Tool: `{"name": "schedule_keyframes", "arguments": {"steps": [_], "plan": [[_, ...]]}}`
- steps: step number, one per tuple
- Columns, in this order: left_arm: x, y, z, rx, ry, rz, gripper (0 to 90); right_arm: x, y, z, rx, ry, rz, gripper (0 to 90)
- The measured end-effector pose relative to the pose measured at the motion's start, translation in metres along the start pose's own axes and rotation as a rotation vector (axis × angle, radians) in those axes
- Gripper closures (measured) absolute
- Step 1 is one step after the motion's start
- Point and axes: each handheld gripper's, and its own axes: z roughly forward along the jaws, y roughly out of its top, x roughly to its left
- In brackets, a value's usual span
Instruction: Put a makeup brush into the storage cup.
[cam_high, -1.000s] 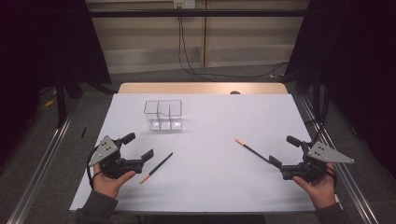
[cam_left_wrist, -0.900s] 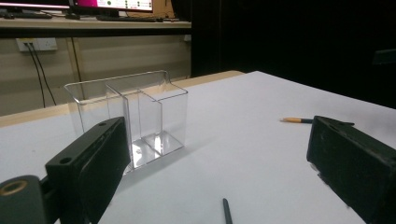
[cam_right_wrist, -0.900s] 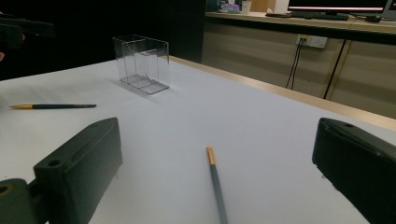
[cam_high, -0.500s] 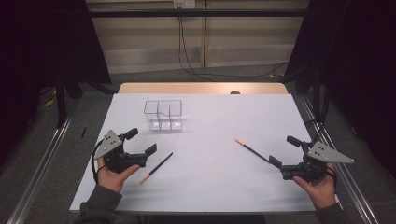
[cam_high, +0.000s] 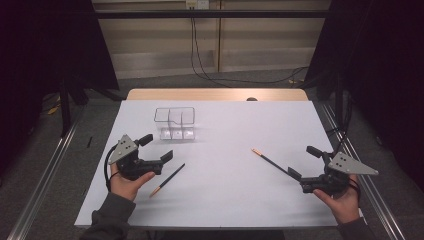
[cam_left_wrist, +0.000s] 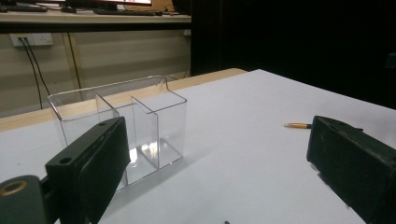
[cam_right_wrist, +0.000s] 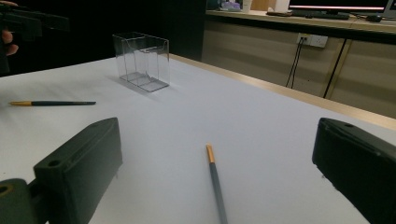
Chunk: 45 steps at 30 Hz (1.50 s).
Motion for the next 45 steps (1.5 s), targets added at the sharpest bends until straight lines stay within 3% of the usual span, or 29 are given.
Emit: {"name": "schedule_keyframes", "arguments": {"steps": [7,10,12,14,18,23,28,45], "plan": [[0.0,0.002,0.003,0.013,0.005,-0.014,5.5,0.0,0.0,0.001,0.0,0.005,-0.007,0.8],[0.0,0.002,0.004,0.043,0.005,-0.005,5.5,0.001,0.0,0.001,0.011,0.006,0.0,0.8],[0.001,0.002,0.006,0.068,-0.007,-0.019,5.5,0.001,-0.001,0.001,0.016,0.008,-0.01,0.8],[0.002,0.0,0.006,0.097,0.014,-0.033,5.5,0.001,-0.001,0.001,0.015,0.004,-0.013,0.8],[0.003,-0.001,0.007,0.102,0.002,-0.051,5.5,0.0,-0.001,0.001,0.013,0.005,-0.015,0.8],[0.006,0.0,0.009,0.176,0.013,-0.062,5.5,0.001,-0.001,0.001,0.015,0.005,-0.012,0.8],[0.008,0.001,0.01,0.214,0.021,-0.074,5.5,0.001,-0.001,0.001,0.017,0.004,-0.013,0.8],[0.011,0.016,0.013,0.405,0.044,-0.042,5.5,0.0,-0.001,0.001,0.022,0.005,-0.024,0.8]]}}
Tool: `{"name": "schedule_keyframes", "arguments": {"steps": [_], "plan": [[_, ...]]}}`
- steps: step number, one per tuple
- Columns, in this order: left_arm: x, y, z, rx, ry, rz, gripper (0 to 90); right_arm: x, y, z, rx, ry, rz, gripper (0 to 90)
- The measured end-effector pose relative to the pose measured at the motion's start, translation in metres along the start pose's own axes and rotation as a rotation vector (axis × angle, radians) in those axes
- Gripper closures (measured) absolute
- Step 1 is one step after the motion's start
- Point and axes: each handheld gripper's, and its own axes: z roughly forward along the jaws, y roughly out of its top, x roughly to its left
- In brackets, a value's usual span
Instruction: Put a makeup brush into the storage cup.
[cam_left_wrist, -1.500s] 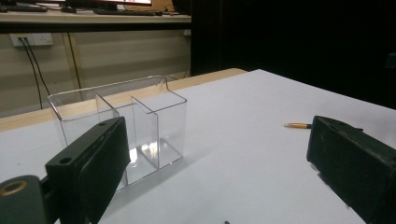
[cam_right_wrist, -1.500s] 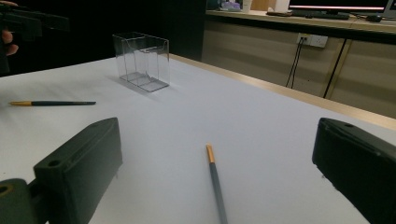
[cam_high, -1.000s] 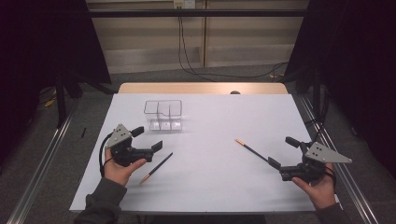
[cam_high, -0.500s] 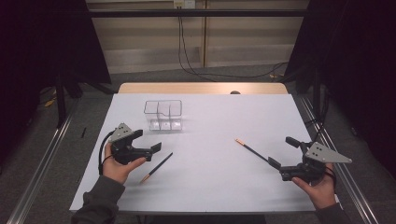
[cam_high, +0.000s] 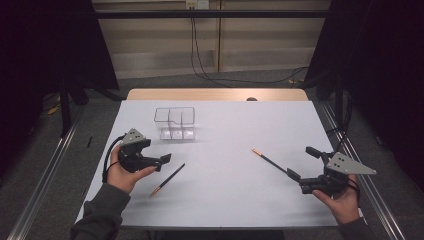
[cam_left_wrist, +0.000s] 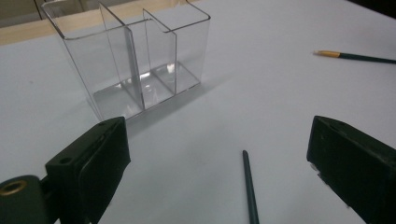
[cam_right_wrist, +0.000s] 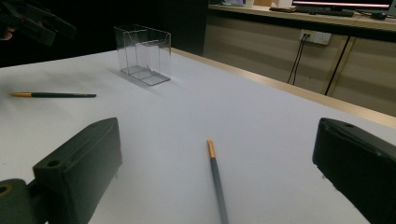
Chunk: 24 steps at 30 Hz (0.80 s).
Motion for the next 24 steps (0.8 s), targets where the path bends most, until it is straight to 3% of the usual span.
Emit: {"name": "schedule_keyframes", "arguments": {"steps": [6,11,12,19,24], "plan": [[0.0,0.006,0.001,0.081,-0.001,0.004,5.5,0.0,-0.001,0.0,-0.002,-0.006,0.004,0.8],[0.0,0.01,0.005,0.169,-0.026,0.002,5.5,0.0,-0.001,0.001,0.008,0.003,0.005,0.8],[0.0,0.011,0.006,0.203,-0.03,0.029,5.5,0.0,-0.001,0.001,0.007,0.005,0.006,0.8],[-0.004,0.014,0.013,0.305,-0.065,0.037,5.5,0.0,-0.001,0.001,0.012,-0.004,0.009,0.8],[-0.006,0.018,0.016,0.391,-0.093,0.068,5.5,0.0,-0.001,0.001,0.013,0.0,0.006,0.8]]}}
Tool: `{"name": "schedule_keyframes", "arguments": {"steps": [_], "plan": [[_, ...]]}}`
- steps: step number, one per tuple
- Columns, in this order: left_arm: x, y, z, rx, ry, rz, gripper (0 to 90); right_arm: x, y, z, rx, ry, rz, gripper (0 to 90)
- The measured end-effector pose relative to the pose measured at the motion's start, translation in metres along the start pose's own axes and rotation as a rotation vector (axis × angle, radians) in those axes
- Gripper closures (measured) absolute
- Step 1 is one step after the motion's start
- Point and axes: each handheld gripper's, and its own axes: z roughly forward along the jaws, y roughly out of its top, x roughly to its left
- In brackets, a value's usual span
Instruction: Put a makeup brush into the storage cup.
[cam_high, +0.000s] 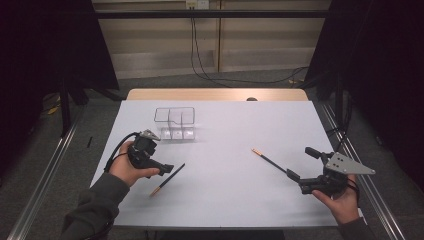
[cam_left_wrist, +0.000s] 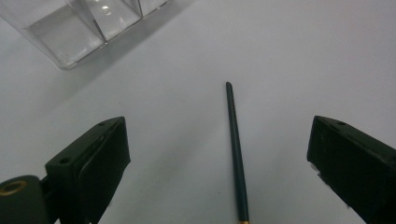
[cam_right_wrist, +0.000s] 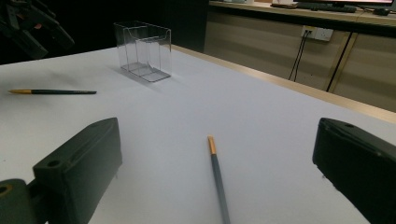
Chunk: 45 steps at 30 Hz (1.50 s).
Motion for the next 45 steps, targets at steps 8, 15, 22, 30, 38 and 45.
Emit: {"name": "schedule_keyframes", "arguments": {"steps": [8,15,22,30,38,45], "plan": [[-0.004,0.006,0.006,0.108,-0.001,0.029,5.5,0.0,0.0,0.0,0.0,0.005,0.003,0.8],[-0.006,0.011,0.009,0.163,-0.011,0.032,6.2,0.001,0.0,0.0,0.003,0.006,-0.005,0.8],[-0.007,0.013,0.011,0.21,-0.029,0.042,8.4,0.0,-0.001,0.0,0.001,0.008,-0.003,0.8],[-0.007,0.012,0.014,0.245,-0.035,0.036,13.7,0.0,0.0,0.0,0.007,0.009,-0.001,0.8],[-0.008,0.01,0.016,0.256,-0.044,0.026,21.2,-0.001,-0.001,-0.001,0.011,-0.002,-0.01,0.8],[-0.01,0.01,0.017,0.278,-0.049,0.033,27.2,-0.002,0.0,-0.001,0.006,-0.003,-0.011,0.8]]}}
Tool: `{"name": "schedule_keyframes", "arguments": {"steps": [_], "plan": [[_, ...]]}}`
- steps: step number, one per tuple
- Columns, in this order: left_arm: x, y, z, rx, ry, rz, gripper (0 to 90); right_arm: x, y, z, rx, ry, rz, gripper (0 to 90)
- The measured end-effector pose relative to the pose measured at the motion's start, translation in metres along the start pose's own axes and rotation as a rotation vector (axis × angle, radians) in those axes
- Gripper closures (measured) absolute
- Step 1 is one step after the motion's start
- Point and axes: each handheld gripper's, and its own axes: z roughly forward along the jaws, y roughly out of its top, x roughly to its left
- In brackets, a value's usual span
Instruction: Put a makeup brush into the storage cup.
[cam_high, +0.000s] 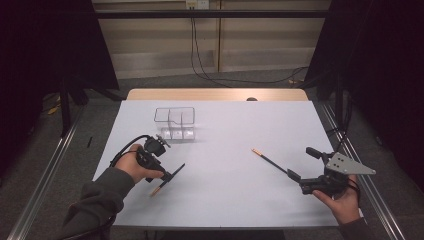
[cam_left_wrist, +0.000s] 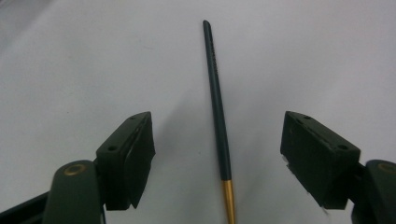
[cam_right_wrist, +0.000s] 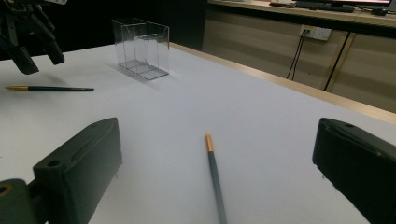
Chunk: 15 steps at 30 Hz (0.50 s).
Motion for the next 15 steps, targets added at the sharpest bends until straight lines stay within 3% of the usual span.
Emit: {"name": "schedule_keyframes", "arguments": {"steps": [15], "plan": [[-0.0023,-0.0037,0.006,0.061,-0.039,-0.009,45.2,-0.0006,-0.0003,-0.0004,-0.001,-0.009,-0.001,0.8]]}}
